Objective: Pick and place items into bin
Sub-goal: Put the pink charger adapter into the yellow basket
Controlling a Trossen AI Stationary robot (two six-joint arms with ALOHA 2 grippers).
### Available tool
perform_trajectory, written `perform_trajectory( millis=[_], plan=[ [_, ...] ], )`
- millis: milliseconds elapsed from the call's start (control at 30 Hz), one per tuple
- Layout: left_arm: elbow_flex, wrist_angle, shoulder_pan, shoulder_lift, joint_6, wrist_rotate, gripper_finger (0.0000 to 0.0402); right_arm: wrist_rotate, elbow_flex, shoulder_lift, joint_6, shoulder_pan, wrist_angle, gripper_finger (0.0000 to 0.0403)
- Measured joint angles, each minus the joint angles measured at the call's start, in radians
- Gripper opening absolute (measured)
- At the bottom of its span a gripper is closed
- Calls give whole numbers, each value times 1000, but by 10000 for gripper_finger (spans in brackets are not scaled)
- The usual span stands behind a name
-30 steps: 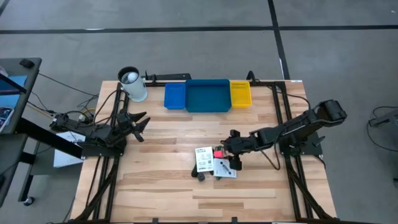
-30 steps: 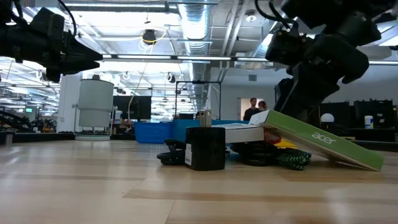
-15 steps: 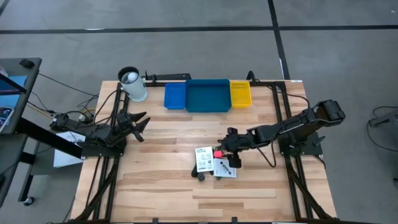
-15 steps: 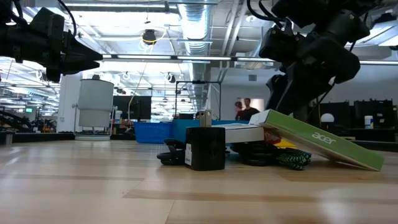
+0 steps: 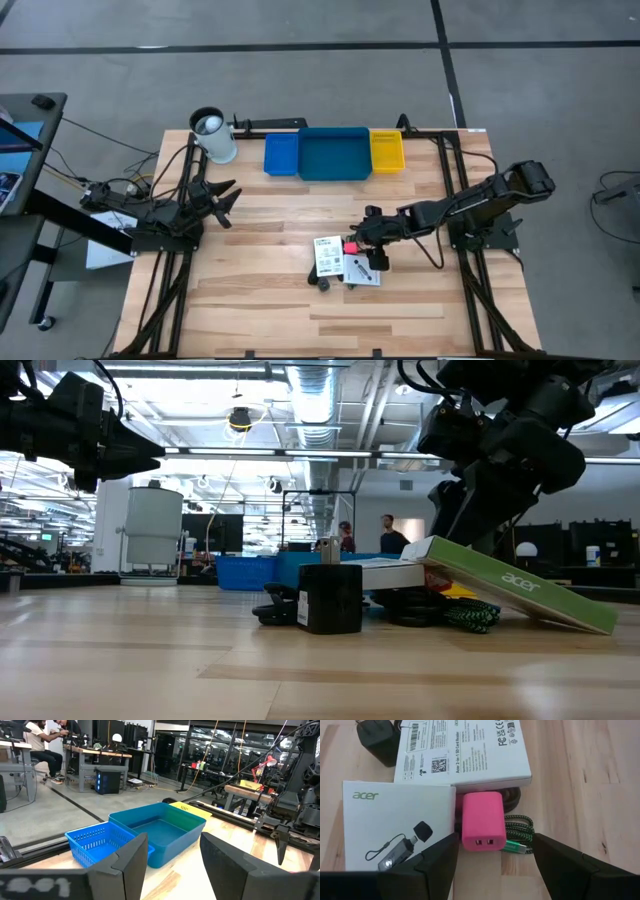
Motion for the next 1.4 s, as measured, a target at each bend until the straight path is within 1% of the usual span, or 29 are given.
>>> perform_trajectory(
  millis=[1400],
  plan=[
    [0, 0, 0, 0, 0, 0, 171, -3, -2, 1, -24, -5, 4, 248]
  ],
)
